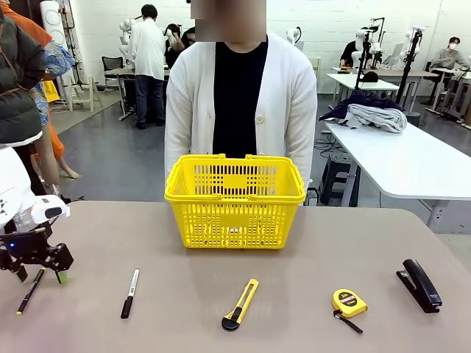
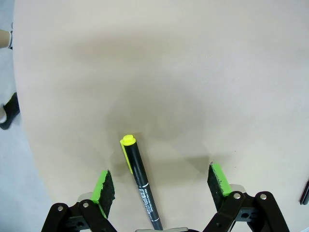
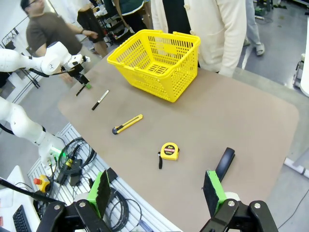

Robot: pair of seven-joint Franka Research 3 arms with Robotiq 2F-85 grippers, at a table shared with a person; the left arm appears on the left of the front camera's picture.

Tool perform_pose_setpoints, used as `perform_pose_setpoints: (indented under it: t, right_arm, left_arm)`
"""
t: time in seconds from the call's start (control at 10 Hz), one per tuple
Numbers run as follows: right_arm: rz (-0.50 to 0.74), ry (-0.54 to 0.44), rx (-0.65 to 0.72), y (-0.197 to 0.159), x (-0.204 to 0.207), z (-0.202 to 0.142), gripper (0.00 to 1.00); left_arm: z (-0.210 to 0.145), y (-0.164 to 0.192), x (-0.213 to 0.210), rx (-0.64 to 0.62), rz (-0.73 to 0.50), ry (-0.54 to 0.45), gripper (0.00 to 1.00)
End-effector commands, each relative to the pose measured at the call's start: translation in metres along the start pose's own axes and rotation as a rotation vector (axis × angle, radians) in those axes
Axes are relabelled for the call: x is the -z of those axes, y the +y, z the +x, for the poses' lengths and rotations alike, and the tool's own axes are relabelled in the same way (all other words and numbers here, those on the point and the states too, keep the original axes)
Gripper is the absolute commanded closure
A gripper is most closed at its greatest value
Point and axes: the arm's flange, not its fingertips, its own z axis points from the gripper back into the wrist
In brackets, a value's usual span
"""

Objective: Place the items the person wants into the basket.
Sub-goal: Pick up the item the person points to and place it in the Market Basket.

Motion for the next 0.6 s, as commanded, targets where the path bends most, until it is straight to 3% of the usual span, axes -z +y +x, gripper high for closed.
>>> perform_pose_setpoints:
  t: [0.0,0.3,0.4,0.5]
  right_arm:
    - [0.002,0.003,-0.002,0.0006,0.0017,-0.0008,0.00]
    - [0.002,0.003,-0.002,0.0006,0.0017,-0.0008,0.00]
    - [0.002,0.003,-0.002,0.0006,0.0017,-0.0008,0.00]
    - [0.002,0.003,-0.002,0.0006,0.0017,-0.0008,0.00]
  left_arm:
    - [-0.1007,-0.0056,0.0074,-0.028,-0.004,-0.028,0.00]
    - [-0.1011,-0.0048,0.0108,-0.032,0.008,-0.011,0.00]
    - [-0.1013,-0.0049,0.0114,-0.028,0.010,-0.015,0.32]
    - [-0.1011,-0.0053,0.0122,-0.020,0.014,-0.012,0.53]
